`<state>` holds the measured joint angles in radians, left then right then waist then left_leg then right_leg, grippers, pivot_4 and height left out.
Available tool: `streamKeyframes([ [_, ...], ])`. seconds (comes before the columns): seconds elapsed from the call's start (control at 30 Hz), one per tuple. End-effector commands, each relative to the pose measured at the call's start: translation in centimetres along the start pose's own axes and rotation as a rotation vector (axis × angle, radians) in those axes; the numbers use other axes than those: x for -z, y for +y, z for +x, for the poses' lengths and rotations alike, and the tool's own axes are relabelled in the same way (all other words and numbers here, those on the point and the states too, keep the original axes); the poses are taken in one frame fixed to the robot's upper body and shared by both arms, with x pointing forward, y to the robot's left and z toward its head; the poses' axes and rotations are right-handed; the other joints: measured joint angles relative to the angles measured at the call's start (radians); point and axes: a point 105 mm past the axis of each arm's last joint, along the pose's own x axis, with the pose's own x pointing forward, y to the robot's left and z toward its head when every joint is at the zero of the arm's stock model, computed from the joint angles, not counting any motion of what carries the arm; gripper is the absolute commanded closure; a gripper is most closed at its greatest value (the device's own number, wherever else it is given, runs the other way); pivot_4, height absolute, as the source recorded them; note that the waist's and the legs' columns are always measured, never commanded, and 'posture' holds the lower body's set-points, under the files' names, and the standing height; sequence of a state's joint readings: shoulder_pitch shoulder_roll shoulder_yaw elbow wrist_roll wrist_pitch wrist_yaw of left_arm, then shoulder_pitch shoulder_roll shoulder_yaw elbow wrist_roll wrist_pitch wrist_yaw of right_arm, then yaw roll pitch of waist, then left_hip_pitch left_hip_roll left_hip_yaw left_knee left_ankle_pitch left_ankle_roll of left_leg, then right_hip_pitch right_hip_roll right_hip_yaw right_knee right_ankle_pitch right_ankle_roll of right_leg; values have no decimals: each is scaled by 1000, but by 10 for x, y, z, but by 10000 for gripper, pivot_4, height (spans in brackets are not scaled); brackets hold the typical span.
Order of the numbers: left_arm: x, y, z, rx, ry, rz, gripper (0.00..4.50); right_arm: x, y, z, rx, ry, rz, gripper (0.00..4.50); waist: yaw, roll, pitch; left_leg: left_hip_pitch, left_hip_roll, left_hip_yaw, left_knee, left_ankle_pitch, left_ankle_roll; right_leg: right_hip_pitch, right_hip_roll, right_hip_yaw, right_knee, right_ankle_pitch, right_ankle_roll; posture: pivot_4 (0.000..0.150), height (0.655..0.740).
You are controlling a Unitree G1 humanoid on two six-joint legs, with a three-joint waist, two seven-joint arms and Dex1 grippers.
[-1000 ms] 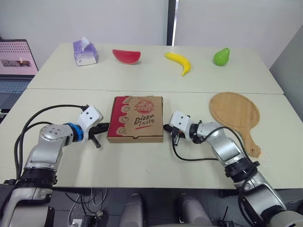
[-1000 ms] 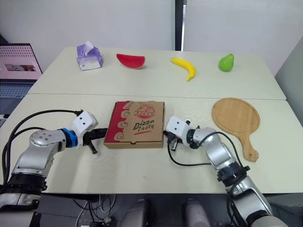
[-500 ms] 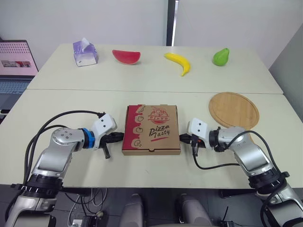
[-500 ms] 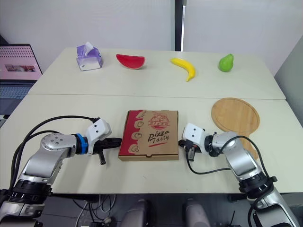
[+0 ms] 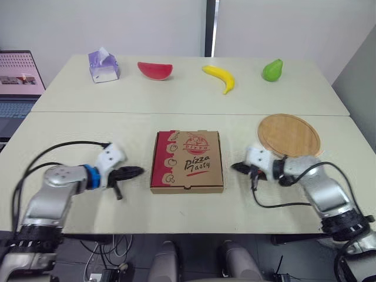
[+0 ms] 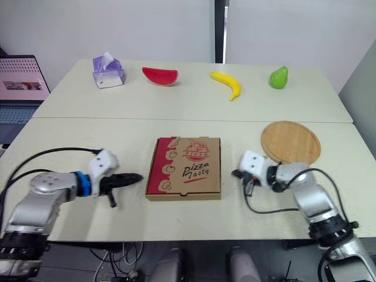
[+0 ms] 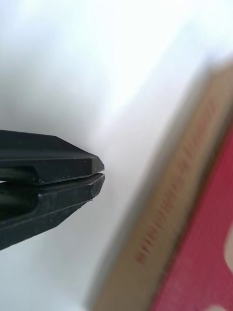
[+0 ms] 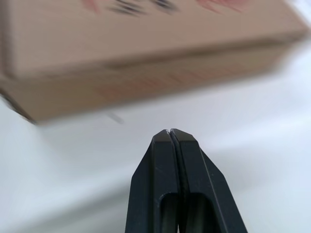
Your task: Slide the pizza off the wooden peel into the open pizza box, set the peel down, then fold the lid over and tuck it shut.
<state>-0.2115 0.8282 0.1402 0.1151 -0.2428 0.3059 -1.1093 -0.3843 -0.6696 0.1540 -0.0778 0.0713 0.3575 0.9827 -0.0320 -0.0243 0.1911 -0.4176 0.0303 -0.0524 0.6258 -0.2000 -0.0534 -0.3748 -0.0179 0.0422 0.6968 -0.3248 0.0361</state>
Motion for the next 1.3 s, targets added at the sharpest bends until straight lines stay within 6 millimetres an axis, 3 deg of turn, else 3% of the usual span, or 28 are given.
streamKeyframes([
  [0.03, -11, 28, -37, -159, -108, -76, 36226, -14, -46, -45, 108, -110, 22, 41156, 0, 0, 0, 0, 0, 0, 0, 0, 0, 0, 0, 0, 0, 0, 0, 1500, 7400],
  [0.27, -9, 76, -116, -418, -153, -183, 15329, 11, -128, -148, 416, -49, 128, 18737, -1, 1, 1, 0, 0, 1, -1, 0, 0, 0, -1, 0, -1, 0, 0, 1500, 7400],
  [0.37, -7, 88, -141, -494, -143, -203, 6185, 24, -149, -190, 555, -38, 185, 8039, -1, 3, 2, 1, -1, 3, -2, 0, 0, -1, -1, 1, -1, 0, 0, 1500, 7400],
  [0.43, -5, 95, -151, -536, -143, -221, 0, 37, -153, -206, 608, 8, 192, 499, -1, 4, 3, 1, -1, 4, -2, 0, 0, -1, -2, 2, -1, 0, 0, 1500, 7400],
  [0.57, 2, 109, -164, -616, -128, -234, 0, 49, -158, -221, 661, 33, 222, 185, -7, 4, 3, 2, 0, 4, -2, 0, 0, -1, -1, 2, -1, 0, -1, 1500, 7400],
  [0.73, 3, 109, -162, -579, -81, -237, 0, 44, -155, -214, 585, 24, 225, 185, -21, 6, 4, 1, 0, 6, -3, 0, 0, -2, -1, 4, 0, 0, -1, 1500, 7400],
  [0.83, 2, 90, -159, -459, -23, -230, 0, 37, -135, -195, 389, 56, 204, 185, -31, 6, 4, 1, 0, 6, -3, 0, 0, -2, -1, 4, 0, 0, -1, 1500, 7400],
  [0.93, 5, 76, -166, -389, 24, -251, 0, 26, -116, -189, 248, 79, 218, 185, -34, 6, 4, 1, 1, 6, -4, 0, 0, -4, -1, 4, 1, 0, -1, 1500, 7400],
  [1.03, 10, 70, -178, -363, 58, -274, 0, 13, -103, -194, 177, 87, 259, 185, -28, 10, 6, 0, 1, 6, -4, 0, 0, -4, -1, 4, 1, 0, -1, 1500, 7400],
  [1.13, 6, 73, -187, -373, 33, -309, 0, 6, -103, -202, 185, 80, 284, 185, -25, 11, 7, 1, 0, 6, -3, 0, 0, -4, -1, 4, 1, 0, -1, 1500, 7400],
  [1.3, 0, 80, -193, -390, 14, -318, 0, 13, -110, -220, 238, 153, 273, 185, -21, 11, 7, 0, 0, 7, -2, 0, 0, -4, -2, 4, 1, -1, -1, 1500, 7400],
])
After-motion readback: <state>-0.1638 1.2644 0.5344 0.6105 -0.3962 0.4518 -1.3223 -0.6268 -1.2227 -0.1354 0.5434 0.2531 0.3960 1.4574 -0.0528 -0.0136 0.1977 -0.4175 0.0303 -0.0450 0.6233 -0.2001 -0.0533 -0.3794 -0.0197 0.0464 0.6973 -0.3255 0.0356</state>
